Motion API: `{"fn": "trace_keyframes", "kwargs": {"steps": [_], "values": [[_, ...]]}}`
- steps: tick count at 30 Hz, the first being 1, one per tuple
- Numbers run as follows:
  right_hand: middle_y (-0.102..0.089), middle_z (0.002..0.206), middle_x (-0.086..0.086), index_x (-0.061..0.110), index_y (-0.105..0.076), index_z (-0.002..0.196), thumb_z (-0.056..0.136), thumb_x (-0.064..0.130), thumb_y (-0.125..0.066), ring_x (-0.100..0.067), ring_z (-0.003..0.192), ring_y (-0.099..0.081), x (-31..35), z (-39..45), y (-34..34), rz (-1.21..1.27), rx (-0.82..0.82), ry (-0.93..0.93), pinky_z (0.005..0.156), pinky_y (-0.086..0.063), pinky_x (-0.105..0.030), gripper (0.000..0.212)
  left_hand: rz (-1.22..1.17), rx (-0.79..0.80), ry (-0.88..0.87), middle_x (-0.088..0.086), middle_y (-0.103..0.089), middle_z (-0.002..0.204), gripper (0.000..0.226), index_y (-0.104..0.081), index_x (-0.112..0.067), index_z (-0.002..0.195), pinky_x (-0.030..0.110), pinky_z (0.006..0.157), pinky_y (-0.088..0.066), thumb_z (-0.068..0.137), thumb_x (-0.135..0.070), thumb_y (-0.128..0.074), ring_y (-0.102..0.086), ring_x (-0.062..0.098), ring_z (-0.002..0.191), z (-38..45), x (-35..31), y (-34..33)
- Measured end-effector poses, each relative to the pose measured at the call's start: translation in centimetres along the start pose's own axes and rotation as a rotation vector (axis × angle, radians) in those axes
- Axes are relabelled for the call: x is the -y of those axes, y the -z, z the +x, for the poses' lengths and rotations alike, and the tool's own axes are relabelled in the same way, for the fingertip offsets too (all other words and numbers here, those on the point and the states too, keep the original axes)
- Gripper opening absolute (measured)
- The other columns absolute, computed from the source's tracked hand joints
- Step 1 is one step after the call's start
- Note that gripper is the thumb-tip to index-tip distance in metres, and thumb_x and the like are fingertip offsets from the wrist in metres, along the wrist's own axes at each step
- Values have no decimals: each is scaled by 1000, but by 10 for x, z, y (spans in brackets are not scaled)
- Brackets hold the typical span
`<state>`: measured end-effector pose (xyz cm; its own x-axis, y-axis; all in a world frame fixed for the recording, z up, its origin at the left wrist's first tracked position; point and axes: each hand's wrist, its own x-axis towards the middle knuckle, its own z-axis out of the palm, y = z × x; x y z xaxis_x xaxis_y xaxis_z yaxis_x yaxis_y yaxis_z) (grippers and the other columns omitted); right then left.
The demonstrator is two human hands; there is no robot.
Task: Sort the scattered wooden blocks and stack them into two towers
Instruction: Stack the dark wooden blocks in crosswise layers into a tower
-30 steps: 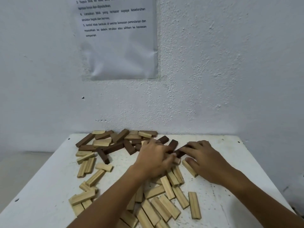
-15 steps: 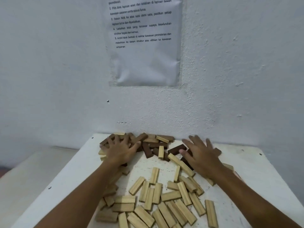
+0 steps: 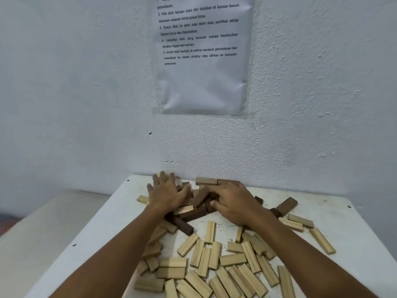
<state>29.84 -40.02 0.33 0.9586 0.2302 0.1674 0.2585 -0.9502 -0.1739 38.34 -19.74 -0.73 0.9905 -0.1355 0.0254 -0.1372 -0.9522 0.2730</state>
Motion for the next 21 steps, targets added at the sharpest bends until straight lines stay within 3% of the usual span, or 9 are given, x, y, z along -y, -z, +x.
{"fn": "trace_keyframes", "kwargs": {"steps": [2,4,7,9,11,13,15,18,21], "values": [[-64,106,0,20,-66,107,97,36,-46,-18,102,-52,-5,-5,9,110,-12,-13,92,-37,-38,28,25,68,-10,14,-12,161,79,-31,-16,148,53,116,-12,91,-70,-28,-8,32,148,6,4,-6],[-63,102,-3,15,-67,108,98,29,-46,-20,97,-53,-9,-4,13,162,-81,-26,85,-39,-36,27,42,55,-38,14,-27,155,73,-45,-18,138,53,114,-19,91,-70,-27,-21,31,144,3,1,-9],[-60,119,-4,15,-59,126,101,30,-42,-22,115,-50,-9,9,6,180,-117,-54,96,-40,-41,34,57,8,-76,6,-50,135,59,-56,-22,121,49,104,-33,91,-66,-32,-39,27,131,-12,-4,-8],[-49,141,-6,17,-48,139,102,37,-36,-24,133,-40,-3,18,-2,165,-35,-80,108,-33,-43,43,-31,-96,-79,6,-58,125,48,-59,-18,115,44,97,-38,92,-56,-41,-44,28,126,-17,-2,-2],[-32,155,-5,20,-37,147,104,43,-29,-22,144,-25,4,23,-6,109,39,-64,115,-19,-41,50,-78,-162,-59,11,-47,140,52,-50,-15,132,43,104,-35,93,-48,-47,-34,29,135,-13,6,4],[-25,159,-4,21,-31,150,103,48,-24,-20,147,-17,7,23,-9,79,84,-65,117,-11,-40,54,-79,-74,-45,12,-23,157,66,-34,-14,146,46,115,-22,93,-51,-47,-15,31,146,-5,15,6],[-28,158,-4,22,-34,148,102,51,-23,-20,147,-18,5,22,-11,82,93,-77,117,-11,-40,54,-29,40,-72,10,-19,159,68,-34,-14,146,49,116,-18,94,-57,-42,-12,30,147,-1,19,3],[-48,143,-1,25,-48,138,97,62,-20,-21,133,-39,2,19,-10,42,64,-44,108,-29,-40,62,-22,-29,-137,6,-53,134,52,-63,-16,117,43,102,-38,91,-55,-43,-45,27,125,-4,15,2],[-63,112,5,25,-63,116,90,66,-23,-16,106,-53,0,6,-4,59,36,13,88,-44,-39,63,-145,-184,-204,1,-70,94,48,-72,-18,88,38,83,-45,78,-51,-38,-60,24,96,-13,7,9]]}}
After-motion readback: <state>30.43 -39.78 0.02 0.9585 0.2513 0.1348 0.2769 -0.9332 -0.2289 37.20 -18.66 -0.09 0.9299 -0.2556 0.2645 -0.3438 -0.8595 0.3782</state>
